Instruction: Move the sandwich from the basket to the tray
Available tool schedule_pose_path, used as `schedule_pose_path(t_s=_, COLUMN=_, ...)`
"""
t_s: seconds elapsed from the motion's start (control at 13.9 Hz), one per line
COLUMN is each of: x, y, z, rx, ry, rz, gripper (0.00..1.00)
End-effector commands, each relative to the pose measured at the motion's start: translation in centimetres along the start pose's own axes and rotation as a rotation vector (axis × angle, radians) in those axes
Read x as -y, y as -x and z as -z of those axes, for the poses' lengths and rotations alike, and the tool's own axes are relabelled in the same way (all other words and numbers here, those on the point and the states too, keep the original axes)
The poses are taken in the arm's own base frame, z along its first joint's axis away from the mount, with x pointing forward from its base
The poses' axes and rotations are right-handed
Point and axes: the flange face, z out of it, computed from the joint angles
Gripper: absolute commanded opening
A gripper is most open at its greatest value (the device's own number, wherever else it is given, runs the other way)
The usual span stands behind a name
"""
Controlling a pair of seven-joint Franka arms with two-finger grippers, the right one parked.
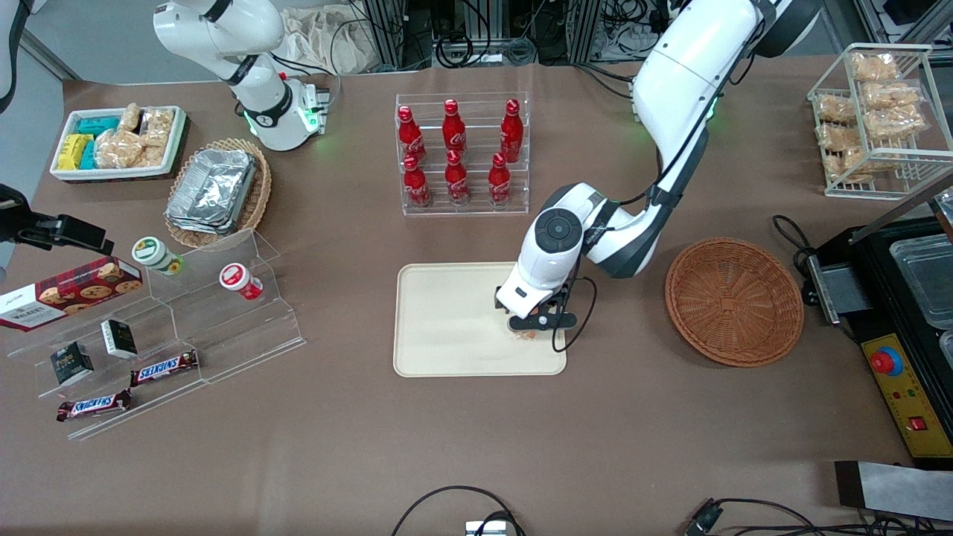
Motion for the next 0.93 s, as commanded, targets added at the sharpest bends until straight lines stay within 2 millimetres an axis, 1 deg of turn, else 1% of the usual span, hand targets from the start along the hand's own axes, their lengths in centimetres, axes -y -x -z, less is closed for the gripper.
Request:
schedule_pose_path(t_s=0.0, x=0.1, y=-0.9, z=2.1, rx=-0.036, ry=-0.004, rz=0.014, gripper=0.97)
schedule_pose_path(t_s=0.07, x=0.1, y=-1.0, z=3.1, rx=-0.050, ry=-0.001, rz=0.015, gripper=0.98)
schedule_pose_path(t_s=0.14, x=0.5, y=-1.4, z=3.8, rx=-0.053, ry=-0.003, rz=0.022, gripper=0.98)
schedule_pose_path(t_s=0.29, x=1.5, y=-2.5, z=5.7, rx=-0.075, ry=0.004, rz=0.042, gripper=1.00)
schedule_pose_path(t_s=0.5, x=2.4, y=-3.6, z=9.2, rx=-0.118, ry=0.026, rz=0.078, gripper=1.00)
schedule_pose_path(t_s=0.57, x=3.8, y=-5.0, z=10.6, rx=-0.137, ry=0.029, rz=0.106, gripper=1.00)
schedule_pose_path(t_s=0.79, x=6.1, y=-8.0, z=14.7, rx=-0.126, ry=-0.007, rz=0.161, gripper=1.00)
schedule_pose_path(t_s=0.86, x=6.6, y=-8.6, z=15.9, rx=-0.119, ry=-0.020, rz=0.177, gripper=1.00)
